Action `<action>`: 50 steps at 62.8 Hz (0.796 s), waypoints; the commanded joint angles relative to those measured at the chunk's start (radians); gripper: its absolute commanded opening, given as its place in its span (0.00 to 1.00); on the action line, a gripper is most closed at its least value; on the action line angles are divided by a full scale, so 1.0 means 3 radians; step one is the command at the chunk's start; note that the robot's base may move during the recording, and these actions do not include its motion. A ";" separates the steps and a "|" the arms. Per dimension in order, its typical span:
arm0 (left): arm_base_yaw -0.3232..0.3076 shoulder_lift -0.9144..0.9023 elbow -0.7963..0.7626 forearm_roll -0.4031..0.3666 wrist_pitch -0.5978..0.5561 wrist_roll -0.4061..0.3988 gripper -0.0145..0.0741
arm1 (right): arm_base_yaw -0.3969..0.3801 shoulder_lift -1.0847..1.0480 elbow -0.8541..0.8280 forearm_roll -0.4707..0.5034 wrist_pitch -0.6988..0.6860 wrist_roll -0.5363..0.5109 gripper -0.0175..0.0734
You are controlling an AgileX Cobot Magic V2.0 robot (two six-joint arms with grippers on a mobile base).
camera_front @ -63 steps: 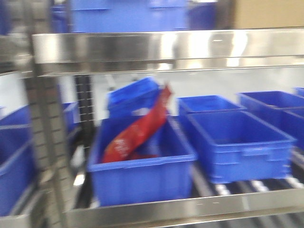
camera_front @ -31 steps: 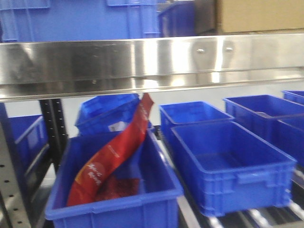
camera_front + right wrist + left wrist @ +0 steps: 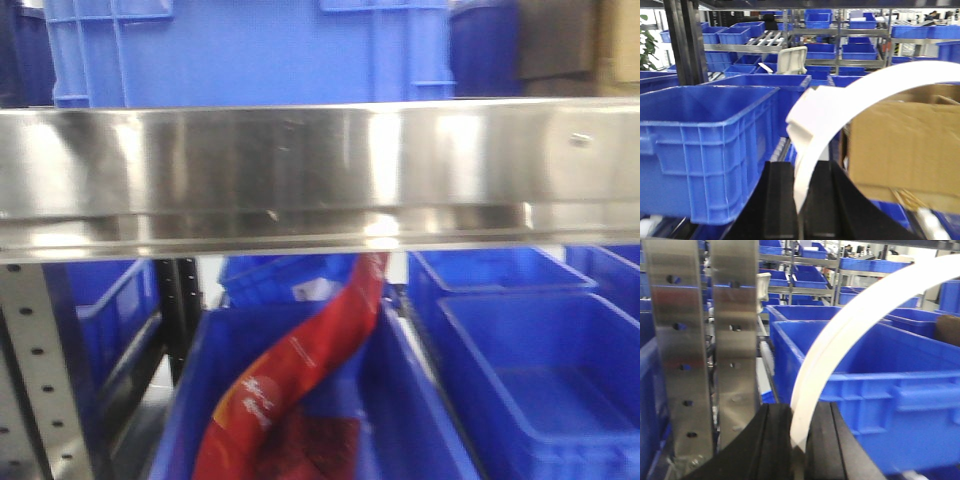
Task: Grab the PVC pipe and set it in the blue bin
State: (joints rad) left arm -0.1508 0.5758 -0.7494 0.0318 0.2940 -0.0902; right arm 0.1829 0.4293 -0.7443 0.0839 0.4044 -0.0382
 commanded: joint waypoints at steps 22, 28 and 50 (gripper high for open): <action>-0.0006 -0.0019 -0.0005 -0.0003 -0.0097 -0.0015 0.04 | 0.0007 -0.0014 0.0008 -0.0002 -0.0104 -0.0018 0.01; -0.0006 -0.0019 -0.0005 -0.0003 -0.0097 -0.0015 0.04 | 0.0007 -0.0014 0.0008 -0.0002 -0.0104 -0.0018 0.01; -0.0006 -0.0019 -0.0005 -0.0003 -0.0097 -0.0015 0.04 | 0.0007 -0.0014 0.0008 -0.0002 -0.0104 -0.0018 0.01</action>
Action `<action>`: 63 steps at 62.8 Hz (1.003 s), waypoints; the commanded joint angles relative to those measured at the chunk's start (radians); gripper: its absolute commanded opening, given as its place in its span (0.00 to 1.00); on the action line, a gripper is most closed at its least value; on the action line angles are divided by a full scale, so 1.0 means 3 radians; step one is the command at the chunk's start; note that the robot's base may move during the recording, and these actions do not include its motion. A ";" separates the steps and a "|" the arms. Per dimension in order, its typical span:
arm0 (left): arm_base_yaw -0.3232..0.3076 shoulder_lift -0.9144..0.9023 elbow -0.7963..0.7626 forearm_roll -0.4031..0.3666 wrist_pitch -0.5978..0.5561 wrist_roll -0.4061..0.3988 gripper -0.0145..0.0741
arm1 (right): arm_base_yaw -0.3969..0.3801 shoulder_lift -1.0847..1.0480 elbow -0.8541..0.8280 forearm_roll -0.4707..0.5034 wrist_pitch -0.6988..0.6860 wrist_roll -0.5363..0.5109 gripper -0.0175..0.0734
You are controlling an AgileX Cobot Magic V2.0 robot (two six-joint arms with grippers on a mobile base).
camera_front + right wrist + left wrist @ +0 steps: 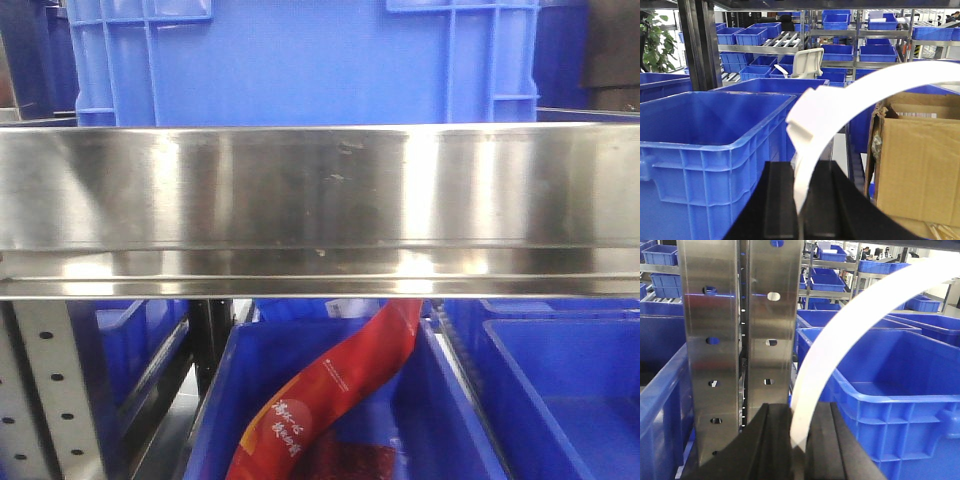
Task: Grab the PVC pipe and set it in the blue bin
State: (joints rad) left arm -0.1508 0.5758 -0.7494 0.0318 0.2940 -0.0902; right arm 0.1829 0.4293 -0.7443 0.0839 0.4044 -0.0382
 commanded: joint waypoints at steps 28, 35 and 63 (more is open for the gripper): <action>-0.0006 -0.0019 -0.0005 -0.0003 -0.0097 -0.0015 0.04 | 0.0007 -0.0014 0.0008 -0.0002 -0.0104 -0.0018 0.01; -0.0006 -0.0019 -0.0005 -0.0003 -0.0097 -0.0015 0.04 | 0.0007 -0.0014 0.0008 -0.0002 -0.0104 -0.0018 0.01; -0.0006 -0.0019 -0.0005 -0.0003 -0.0097 -0.0015 0.04 | 0.0007 -0.0014 0.0008 -0.0002 -0.0104 -0.0018 0.01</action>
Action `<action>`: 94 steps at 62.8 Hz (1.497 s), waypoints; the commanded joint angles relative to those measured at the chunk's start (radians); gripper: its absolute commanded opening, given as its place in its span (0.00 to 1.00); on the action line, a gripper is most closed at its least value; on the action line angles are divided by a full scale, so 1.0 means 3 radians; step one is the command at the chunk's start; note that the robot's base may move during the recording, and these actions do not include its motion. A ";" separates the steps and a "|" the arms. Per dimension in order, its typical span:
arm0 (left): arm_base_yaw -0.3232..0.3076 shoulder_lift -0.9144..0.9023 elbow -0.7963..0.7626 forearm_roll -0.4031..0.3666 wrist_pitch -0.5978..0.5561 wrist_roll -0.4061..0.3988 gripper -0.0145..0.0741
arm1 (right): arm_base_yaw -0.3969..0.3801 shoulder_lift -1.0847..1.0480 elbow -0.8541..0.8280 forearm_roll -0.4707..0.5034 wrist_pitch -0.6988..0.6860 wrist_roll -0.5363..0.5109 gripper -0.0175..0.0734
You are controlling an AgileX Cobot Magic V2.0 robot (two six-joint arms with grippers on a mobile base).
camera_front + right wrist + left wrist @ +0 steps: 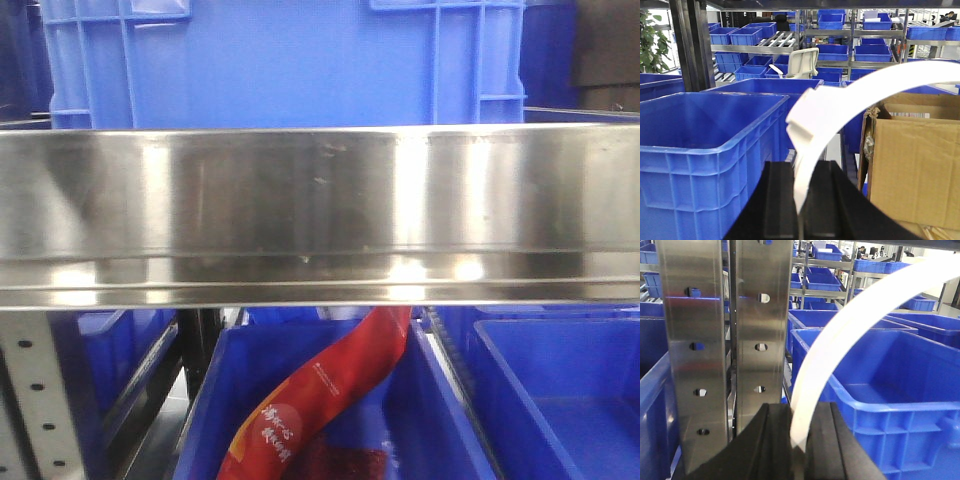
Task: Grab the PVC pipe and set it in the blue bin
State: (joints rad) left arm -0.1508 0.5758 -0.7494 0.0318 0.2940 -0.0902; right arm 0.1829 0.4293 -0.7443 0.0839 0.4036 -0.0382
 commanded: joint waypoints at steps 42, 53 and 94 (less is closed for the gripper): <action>-0.0006 -0.0019 -0.0005 -0.0003 -0.0097 -0.0015 0.04 | 0.0007 -0.0014 0.0008 -0.0002 -0.0102 -0.0018 0.01; -0.0006 -0.0019 -0.0005 -0.0003 -0.0097 -0.0015 0.04 | 0.0007 -0.0014 0.0008 -0.0002 -0.0102 -0.0018 0.01; -0.0006 -0.0019 -0.0005 -0.0045 -0.0181 -0.0015 0.04 | 0.0007 -0.0014 0.0008 0.0033 -0.0254 -0.0018 0.01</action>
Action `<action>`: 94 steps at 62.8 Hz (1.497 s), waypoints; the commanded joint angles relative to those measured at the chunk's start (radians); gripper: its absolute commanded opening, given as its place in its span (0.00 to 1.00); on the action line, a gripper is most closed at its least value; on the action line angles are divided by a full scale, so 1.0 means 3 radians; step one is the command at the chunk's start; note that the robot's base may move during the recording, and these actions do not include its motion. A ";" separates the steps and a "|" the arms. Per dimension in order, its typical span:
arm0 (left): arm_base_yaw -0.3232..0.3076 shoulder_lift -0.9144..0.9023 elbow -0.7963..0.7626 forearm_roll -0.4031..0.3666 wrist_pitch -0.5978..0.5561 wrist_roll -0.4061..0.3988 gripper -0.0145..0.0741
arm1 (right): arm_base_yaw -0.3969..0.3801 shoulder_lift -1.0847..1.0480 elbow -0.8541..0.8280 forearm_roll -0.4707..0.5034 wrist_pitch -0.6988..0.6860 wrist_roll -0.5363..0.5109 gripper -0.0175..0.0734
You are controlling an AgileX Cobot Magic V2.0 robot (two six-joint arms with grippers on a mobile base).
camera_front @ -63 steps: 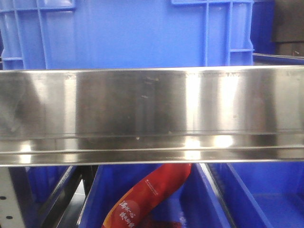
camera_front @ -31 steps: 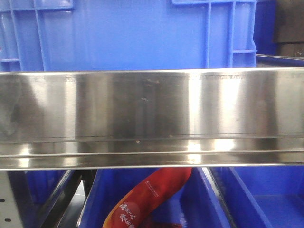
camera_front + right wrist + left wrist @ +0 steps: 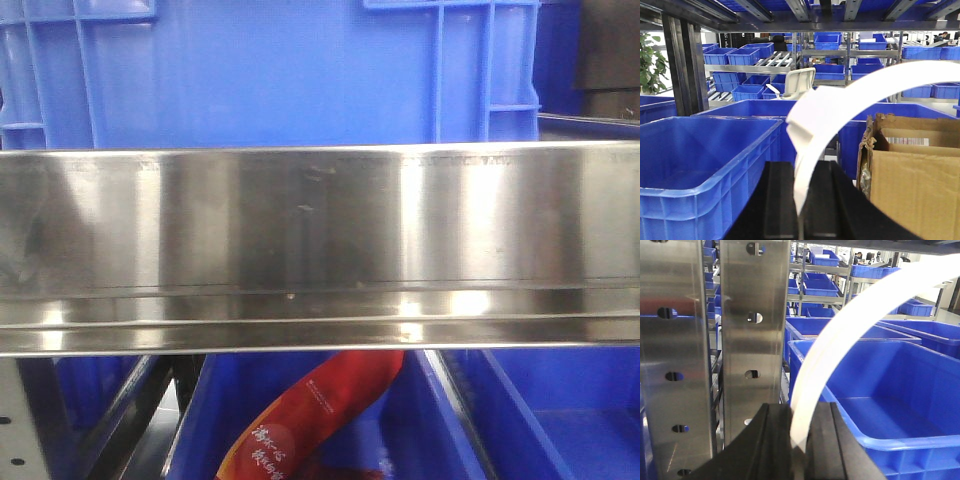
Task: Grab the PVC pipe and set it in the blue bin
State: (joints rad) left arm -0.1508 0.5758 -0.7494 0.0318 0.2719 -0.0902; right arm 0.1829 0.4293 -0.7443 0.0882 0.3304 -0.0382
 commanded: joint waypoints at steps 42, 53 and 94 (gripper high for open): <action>-0.1043 0.1620 -0.1301 -0.0334 -0.0168 0.0301 0.04 | 0.0991 0.1917 -0.1117 0.0395 -0.0030 -0.0018 0.01; -0.1043 0.2127 -0.1877 -0.0395 -0.0155 0.0301 0.04 | 0.1323 0.2545 -0.1668 0.0395 0.0116 -0.0018 0.01; -0.1043 0.2912 -0.2270 -0.0443 -0.0192 0.0301 0.14 | 0.1494 0.3439 -0.2332 0.0674 0.0179 -0.0018 0.27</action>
State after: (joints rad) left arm -0.4581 1.4564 -1.4195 -0.0845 0.2444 0.0000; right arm 0.6303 1.4682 -1.4331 0.2847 0.4073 -0.0382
